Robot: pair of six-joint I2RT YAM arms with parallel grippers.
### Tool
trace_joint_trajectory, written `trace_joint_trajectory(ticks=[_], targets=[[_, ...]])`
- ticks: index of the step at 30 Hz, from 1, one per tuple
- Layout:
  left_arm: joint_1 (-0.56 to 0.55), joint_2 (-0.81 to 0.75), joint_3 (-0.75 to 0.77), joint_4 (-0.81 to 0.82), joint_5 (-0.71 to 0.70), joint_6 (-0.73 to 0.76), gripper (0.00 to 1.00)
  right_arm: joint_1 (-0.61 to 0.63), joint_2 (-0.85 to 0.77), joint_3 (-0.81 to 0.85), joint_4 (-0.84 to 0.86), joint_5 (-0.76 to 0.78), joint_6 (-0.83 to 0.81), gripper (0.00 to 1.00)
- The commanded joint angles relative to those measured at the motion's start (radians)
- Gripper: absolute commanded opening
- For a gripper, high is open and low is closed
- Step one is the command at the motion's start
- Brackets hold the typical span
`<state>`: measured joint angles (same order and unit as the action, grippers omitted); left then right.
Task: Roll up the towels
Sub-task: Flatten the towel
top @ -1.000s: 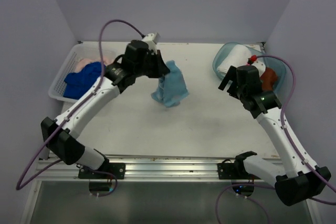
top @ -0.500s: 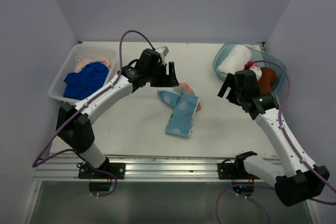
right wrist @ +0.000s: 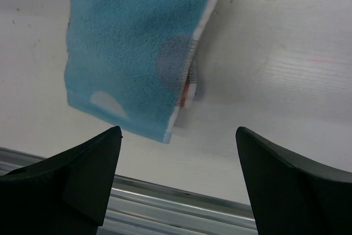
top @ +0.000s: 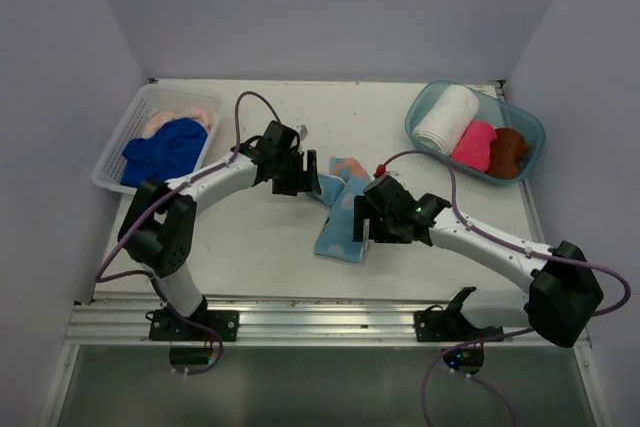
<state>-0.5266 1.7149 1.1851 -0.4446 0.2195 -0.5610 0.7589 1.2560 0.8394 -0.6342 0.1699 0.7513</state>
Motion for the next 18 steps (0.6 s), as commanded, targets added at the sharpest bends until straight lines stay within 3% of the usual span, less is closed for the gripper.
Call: trace_joint_trajectory(ticks=[1,3,8,11,12,13,14,15,18], targets=[[-0.001,0.064,0.034,0.093,0.018,0.016,0.71,0.042,0.043,-0.045,0.152,-0.073,0.094,0.89],[0.000,0.109,0.044,0.096,0.008,0.015,0.68,0.045,0.068,-0.069,0.192,-0.096,0.111,0.86],[0.000,0.170,0.083,0.106,0.006,0.010,0.42,0.046,0.147,-0.080,0.263,-0.112,0.108,0.70],[0.002,0.178,0.117,0.098,0.004,0.007,0.20,0.048,0.175,-0.048,0.249,-0.107,0.094,0.49],[0.002,0.173,0.140,0.093,0.000,0.007,0.12,0.048,0.174,-0.034,0.243,-0.098,0.092,0.32],[0.004,0.172,0.151,0.090,0.000,0.007,0.00,0.048,0.171,-0.027,0.225,-0.087,0.088,0.24],[0.011,0.169,0.165,0.081,0.000,0.007,0.00,0.048,0.160,-0.017,0.212,-0.058,0.085,0.08],[0.019,0.161,0.189,0.078,0.006,0.009,0.00,0.045,0.152,0.012,0.194,-0.029,0.082,0.01],[0.063,0.131,0.244,0.060,0.009,0.012,0.00,0.007,0.108,0.096,0.079,0.071,0.024,0.00]])
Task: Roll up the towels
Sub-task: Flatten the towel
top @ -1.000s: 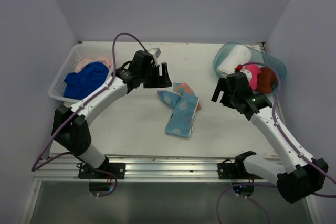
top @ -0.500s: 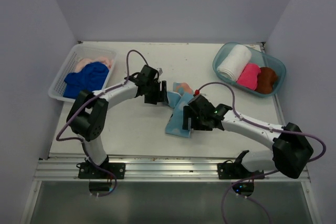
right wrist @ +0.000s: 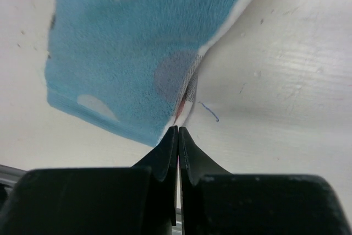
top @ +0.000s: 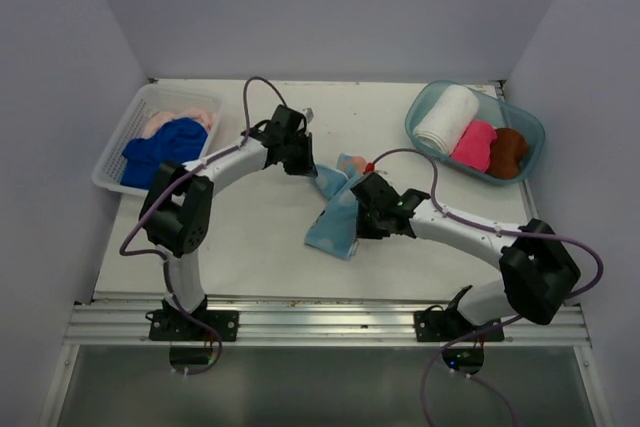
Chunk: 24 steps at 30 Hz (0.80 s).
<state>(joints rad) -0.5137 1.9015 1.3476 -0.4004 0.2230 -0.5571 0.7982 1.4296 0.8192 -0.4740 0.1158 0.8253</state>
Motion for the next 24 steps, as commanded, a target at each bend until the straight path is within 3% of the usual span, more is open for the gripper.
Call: trace_joint_trajectory(ticks=[1,6,11,13,14,16,17,18,20,21,24], targets=[[0.050,-0.068,0.100,0.006,0.007,0.009,0.00,-0.051,-0.066,0.138,-0.095,0.125,-0.067,0.00],[0.127,-0.188,0.232,-0.064,-0.003,0.045,0.00,-0.184,-0.190,0.288,-0.140,0.145,-0.190,0.00],[0.147,-0.295,0.226,-0.052,0.007,0.051,0.00,-0.203,-0.193,0.342,-0.147,0.078,-0.259,0.00],[0.147,-0.286,0.197,-0.045,0.030,0.037,0.00,-0.202,-0.148,0.305,-0.127,-0.009,-0.226,0.07],[0.147,-0.277,0.187,-0.043,0.035,0.033,0.00,-0.198,-0.134,0.287,-0.121,-0.025,-0.209,0.16],[0.147,-0.239,0.153,-0.048,0.065,0.025,0.13,-0.176,-0.118,0.230,-0.097,-0.063,-0.164,0.27],[0.146,-0.216,0.130,-0.045,0.091,0.025,0.24,-0.141,-0.120,0.210,-0.080,-0.071,-0.147,0.44],[0.146,-0.207,0.118,-0.037,0.101,0.025,0.45,-0.116,-0.123,0.171,-0.051,-0.073,-0.131,0.52],[0.136,-0.173,0.101,-0.026,0.110,0.028,0.62,-0.052,-0.117,0.137,-0.029,-0.079,-0.086,0.67],[0.132,-0.157,0.094,-0.028,0.110,0.034,0.71,-0.033,-0.109,0.117,-0.026,-0.077,-0.072,0.70],[0.115,-0.098,0.087,-0.026,0.113,0.037,0.80,0.030,-0.069,0.084,-0.008,-0.062,-0.025,0.75]])
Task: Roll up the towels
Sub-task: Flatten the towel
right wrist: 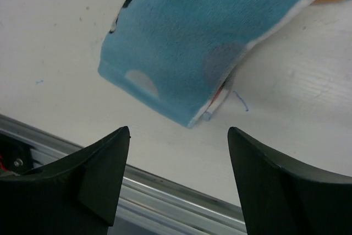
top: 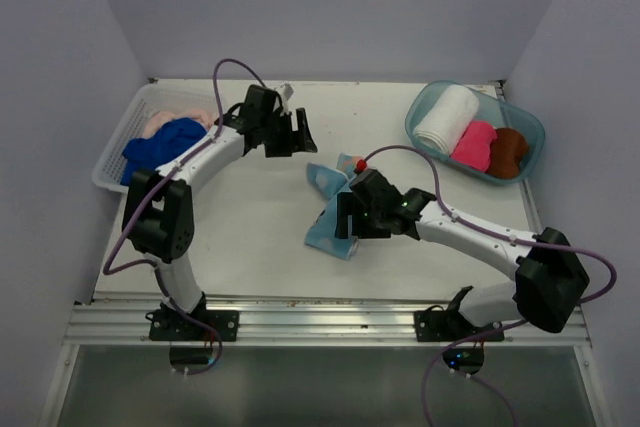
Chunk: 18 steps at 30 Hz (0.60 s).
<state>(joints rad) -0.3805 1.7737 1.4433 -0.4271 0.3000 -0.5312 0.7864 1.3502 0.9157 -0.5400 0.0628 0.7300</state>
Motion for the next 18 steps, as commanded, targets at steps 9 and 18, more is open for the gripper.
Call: trace_joint_trajectory(ticks=[9,18], targets=[[-0.092,0.279,0.089,-0.045,0.033,0.031,0.79,0.123,0.174,0.014,0.067,0.104,0.100,0.75],[-0.101,0.288,0.104,-0.021,0.042,0.016,0.04,0.125,0.288,0.029,0.161,0.106,0.080,0.38]])
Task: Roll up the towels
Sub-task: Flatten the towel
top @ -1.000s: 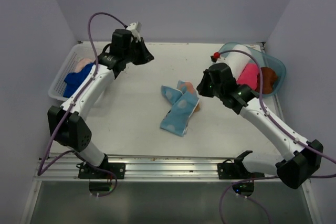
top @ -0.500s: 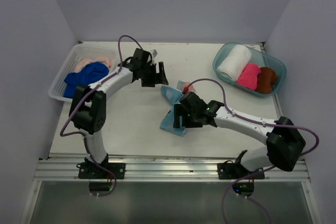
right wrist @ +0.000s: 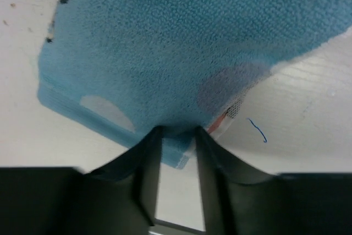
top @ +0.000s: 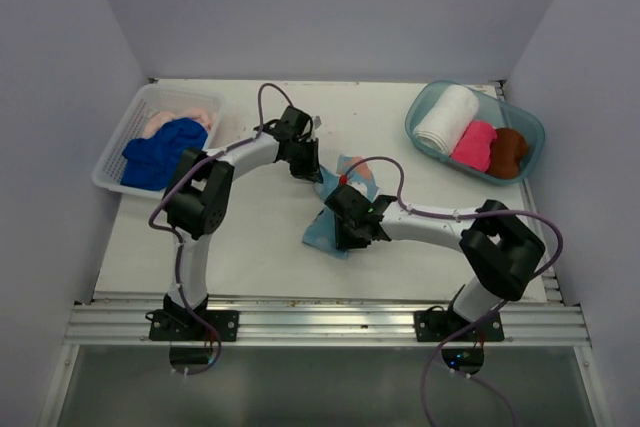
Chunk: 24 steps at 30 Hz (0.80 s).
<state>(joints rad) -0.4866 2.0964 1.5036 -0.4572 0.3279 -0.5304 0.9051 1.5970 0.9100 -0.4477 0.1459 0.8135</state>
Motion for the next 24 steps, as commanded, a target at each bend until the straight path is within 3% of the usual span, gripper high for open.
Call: trace_joint_trajectory(ticks=[1,3,4,8,14,24], targets=[[0.003,-0.042,0.046,0.008,0.017,0.015,0.00,0.005,0.056,0.041,0.073,0.018,-0.013,0.30],[0.006,-0.073,0.047,0.005,0.013,0.014,0.00,0.003,0.092,0.061,0.055,0.017,-0.022,0.15],[0.013,-0.088,0.046,0.005,0.011,0.012,0.00,0.003,0.095,0.069,0.043,0.029,-0.030,0.00],[0.032,-0.202,0.026,0.006,-0.006,0.007,0.00,-0.023,0.025,0.086,-0.015,0.116,-0.046,0.00],[0.080,-0.347,0.009,0.003,-0.032,0.004,0.00,-0.112,-0.230,0.076,-0.074,0.202,-0.080,0.00],[0.100,-0.502,0.038,-0.046,-0.041,0.000,0.00,-0.175,-0.503,0.125,-0.218,0.319,-0.106,0.00]])
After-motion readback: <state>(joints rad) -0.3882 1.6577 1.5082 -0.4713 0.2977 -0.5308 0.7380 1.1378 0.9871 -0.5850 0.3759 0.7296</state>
